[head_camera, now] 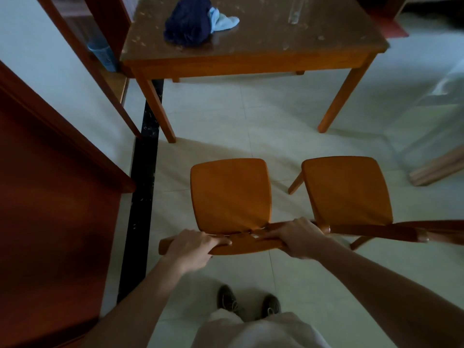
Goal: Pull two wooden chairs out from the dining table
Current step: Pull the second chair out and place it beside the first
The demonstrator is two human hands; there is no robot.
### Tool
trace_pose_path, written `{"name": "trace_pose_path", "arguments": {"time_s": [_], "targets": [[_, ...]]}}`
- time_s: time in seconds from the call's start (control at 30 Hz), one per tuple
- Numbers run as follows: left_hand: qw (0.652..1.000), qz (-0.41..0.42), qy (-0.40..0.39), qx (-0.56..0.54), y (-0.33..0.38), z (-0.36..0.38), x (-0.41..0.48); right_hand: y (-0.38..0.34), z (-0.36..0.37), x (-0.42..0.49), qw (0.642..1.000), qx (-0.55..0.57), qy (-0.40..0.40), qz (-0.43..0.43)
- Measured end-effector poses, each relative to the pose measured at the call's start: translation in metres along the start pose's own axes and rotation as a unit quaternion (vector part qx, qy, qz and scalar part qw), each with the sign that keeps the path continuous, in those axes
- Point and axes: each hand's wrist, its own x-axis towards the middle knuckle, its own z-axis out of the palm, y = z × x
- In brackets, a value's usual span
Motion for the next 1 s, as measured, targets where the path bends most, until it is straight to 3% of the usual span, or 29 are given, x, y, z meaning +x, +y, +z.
{"name": "trace_pose_path", "arguments": {"time_s": [0.2,0.63,1.0], "targets": [[0.998,-0.002,0.054,-0.020,0.019,-0.005,0.015,0.026,-0.006,-0.012,1.000,0.000,0.015,0.015],[0.998,0.010,0.069,-0.006,0.120,0.015,0.061,0.093,0.028,-0.100,1.000,-0.004,0.025,0.012],[0.995,0.026,0.089,-0.019,0.128,0.008,0.088,0.125,0.040,-0.097,0.998,0.002,0.056,0.028]]}}
